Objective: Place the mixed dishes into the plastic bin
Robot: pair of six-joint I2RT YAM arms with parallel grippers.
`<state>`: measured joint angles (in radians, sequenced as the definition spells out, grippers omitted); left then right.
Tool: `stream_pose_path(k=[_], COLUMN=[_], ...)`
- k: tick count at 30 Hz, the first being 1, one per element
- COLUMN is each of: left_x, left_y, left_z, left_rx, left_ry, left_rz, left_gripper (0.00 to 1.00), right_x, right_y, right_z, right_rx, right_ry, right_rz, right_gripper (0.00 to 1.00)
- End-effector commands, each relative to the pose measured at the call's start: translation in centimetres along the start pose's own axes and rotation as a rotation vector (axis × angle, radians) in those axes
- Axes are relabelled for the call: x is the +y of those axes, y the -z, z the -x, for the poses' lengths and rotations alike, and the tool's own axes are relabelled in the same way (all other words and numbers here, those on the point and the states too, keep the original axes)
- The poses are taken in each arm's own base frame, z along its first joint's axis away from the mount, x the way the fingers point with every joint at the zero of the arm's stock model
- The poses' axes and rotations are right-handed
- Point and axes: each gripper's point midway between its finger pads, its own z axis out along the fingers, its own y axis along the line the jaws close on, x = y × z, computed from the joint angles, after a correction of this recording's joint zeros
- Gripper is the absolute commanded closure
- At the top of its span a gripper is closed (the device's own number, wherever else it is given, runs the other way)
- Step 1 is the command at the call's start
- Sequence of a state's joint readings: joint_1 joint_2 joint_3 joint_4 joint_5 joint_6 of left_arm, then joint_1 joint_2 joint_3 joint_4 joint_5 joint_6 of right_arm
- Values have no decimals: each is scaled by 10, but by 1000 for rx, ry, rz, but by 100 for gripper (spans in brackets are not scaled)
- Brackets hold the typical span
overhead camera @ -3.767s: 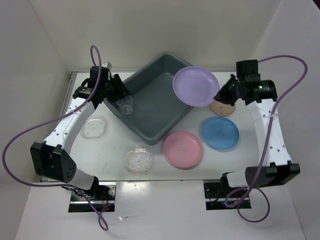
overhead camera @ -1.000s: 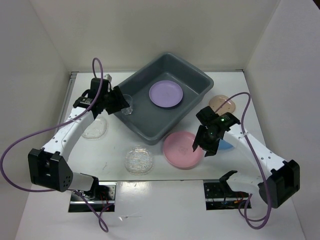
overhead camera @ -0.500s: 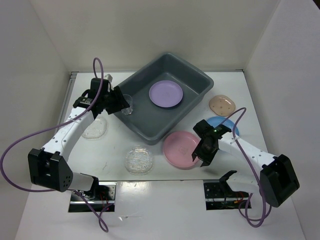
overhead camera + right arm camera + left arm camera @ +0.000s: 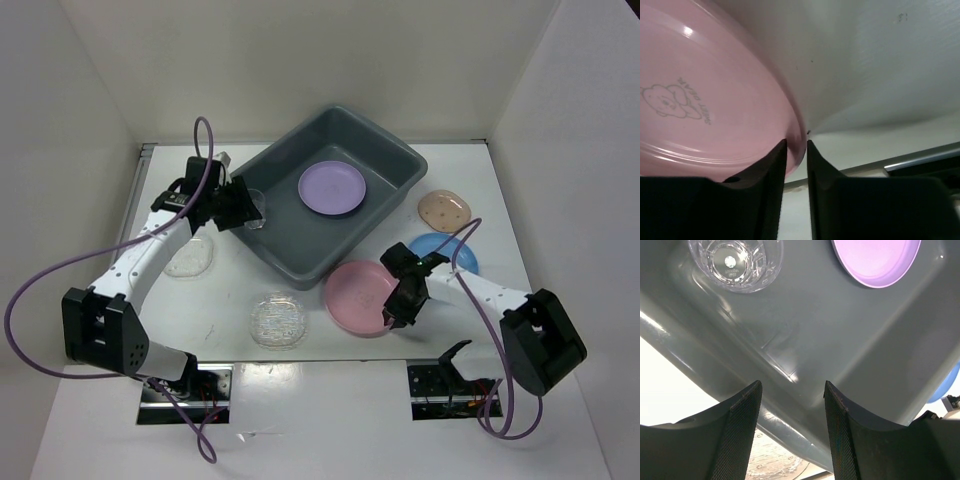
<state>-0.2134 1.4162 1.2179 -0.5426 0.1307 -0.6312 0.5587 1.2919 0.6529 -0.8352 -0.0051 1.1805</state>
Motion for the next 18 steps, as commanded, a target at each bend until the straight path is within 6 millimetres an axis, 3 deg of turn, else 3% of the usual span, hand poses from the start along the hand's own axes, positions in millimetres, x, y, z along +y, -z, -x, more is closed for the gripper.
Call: stream_pose_path(k=[1, 2, 5, 8, 13, 18], left_x=[-11, -11, -8, -8, -8, -8], left_y=[4, 4, 2, 2, 2, 2], left_z=[12, 12, 9, 9, 9, 9], left_rx=[-17, -17, -10, -10, -10, -10], left_ry=[-27, -27, -26, -26, -26, -26], left_rz=[-36, -36, -32, -32, -32, -32], left_gripper=[39, 39, 39, 39, 39, 39], right_x=[3, 5, 3, 1, 5, -10], right_y=[-6, -6, -6, 3, 42, 80], right_z=[4, 5, 4, 3, 2, -18], right_rx=[-31, -34, -31, -30, -35, 20], right_ry=[-7, -7, -7, -19, -53, -68], right_rz=[14, 24, 15, 12, 58, 101], right_gripper=[78, 86, 98, 99, 99, 99])
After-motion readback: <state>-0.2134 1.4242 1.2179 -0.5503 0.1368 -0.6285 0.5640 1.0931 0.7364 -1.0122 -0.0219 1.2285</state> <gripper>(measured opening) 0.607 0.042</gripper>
